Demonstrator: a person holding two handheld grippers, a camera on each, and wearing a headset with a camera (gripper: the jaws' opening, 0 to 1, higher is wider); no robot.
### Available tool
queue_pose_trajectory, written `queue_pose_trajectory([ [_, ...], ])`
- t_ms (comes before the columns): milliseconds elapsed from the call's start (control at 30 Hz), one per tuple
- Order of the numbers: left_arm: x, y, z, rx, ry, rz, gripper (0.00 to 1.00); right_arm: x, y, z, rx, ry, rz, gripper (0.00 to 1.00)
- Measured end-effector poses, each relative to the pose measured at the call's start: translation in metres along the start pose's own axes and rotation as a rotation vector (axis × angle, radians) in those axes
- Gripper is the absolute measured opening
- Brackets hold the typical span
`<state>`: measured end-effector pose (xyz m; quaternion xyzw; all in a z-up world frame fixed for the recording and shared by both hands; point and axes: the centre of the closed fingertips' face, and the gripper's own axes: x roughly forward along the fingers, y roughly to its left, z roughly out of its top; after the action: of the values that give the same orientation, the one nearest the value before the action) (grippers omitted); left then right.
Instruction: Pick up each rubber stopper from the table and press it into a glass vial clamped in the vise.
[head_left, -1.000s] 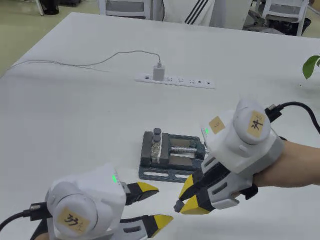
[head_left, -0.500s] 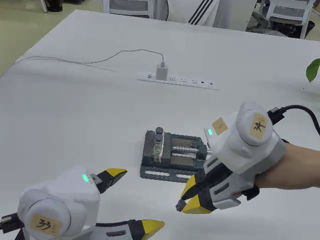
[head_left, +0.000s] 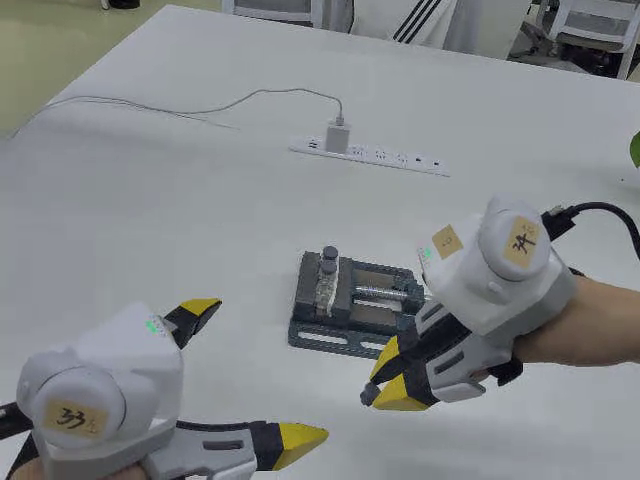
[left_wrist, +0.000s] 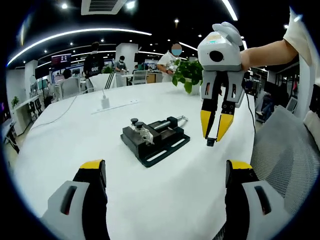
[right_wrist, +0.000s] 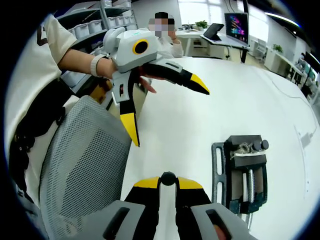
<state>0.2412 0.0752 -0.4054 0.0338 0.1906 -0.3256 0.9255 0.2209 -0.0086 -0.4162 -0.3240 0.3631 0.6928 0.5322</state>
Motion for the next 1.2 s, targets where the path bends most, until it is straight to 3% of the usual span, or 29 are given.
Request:
queue_pose_trajectory([
  [300, -0.001, 0.004, 0.000, -0.001, 0.009, 0.010, 0.99, -0.006, -0.015, 0.003, -0.038, 0.036, -0.006, 0.06],
  [700, 0.000, 0.005, -0.002, -0.011, 0.032, 0.002, 0.98, -0.019, -0.051, 0.022, -0.201, 0.131, -0.030, 0.06],
  [867, -0.001, 0.005, -0.001, -0.012, 0.034, -0.003, 0.98, -0.022, -0.068, 0.025, -0.333, 0.206, -0.047, 0.06],
  [1200, 0.001, 0.009, -0.002, -0.012, 0.047, -0.008, 0.98, -0.018, -0.094, 0.031, -0.455, 0.297, -0.073, 0.06],
])
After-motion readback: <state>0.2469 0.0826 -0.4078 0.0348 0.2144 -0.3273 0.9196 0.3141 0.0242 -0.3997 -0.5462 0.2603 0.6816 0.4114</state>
